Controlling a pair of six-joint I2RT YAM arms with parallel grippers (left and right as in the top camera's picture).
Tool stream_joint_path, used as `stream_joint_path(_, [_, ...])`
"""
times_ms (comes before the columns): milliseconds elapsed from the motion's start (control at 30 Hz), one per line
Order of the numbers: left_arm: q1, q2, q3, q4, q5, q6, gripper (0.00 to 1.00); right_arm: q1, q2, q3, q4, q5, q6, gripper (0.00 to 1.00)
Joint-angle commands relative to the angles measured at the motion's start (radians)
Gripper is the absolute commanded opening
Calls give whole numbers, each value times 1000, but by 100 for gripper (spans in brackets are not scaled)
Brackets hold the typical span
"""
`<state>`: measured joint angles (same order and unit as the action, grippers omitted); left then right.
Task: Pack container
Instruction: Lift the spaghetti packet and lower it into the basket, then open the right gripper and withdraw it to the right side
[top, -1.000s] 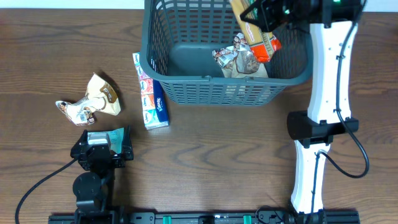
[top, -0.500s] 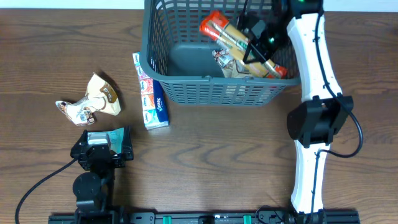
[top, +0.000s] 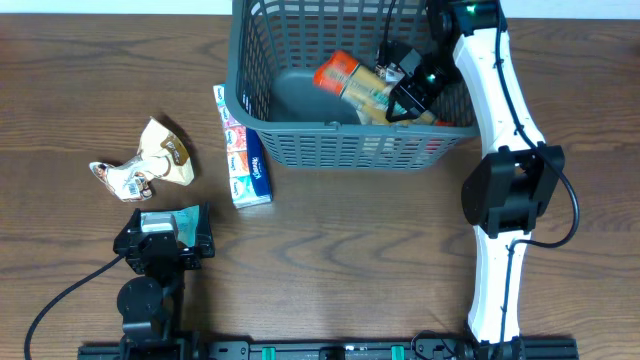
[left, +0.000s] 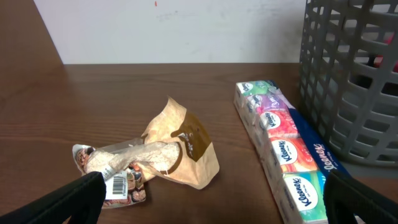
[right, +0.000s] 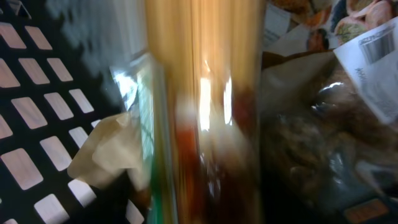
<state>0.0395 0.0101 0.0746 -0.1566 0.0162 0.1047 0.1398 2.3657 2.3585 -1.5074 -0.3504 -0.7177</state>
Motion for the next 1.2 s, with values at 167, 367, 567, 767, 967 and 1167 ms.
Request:
stream_joint_path(167, [5, -7, -27, -10, 2, -5, 99, 10, -40, 24, 36, -16, 26, 99])
stream_joint_path(367, [5, -7, -27, -10, 2, -6, 99, 14, -40, 187, 84, -16, 132, 99])
stream_joint_path(567, [5, -7, -27, -10, 2, -5, 99, 10, -47, 528, 94, -2, 200, 99])
stream_joint_path(767, [5, -7, -27, -10, 2, -5, 99, -27, -108, 784, 136, 352, 369, 99])
stream_joint_path(967, [5, -7, -27, -10, 2, -6, 99, -119, -225, 780, 170, 787, 592, 99])
stream_joint_path(1167, [5, -7, -27, -10, 2, -6, 99, -279, -289, 780, 49, 895, 772, 99])
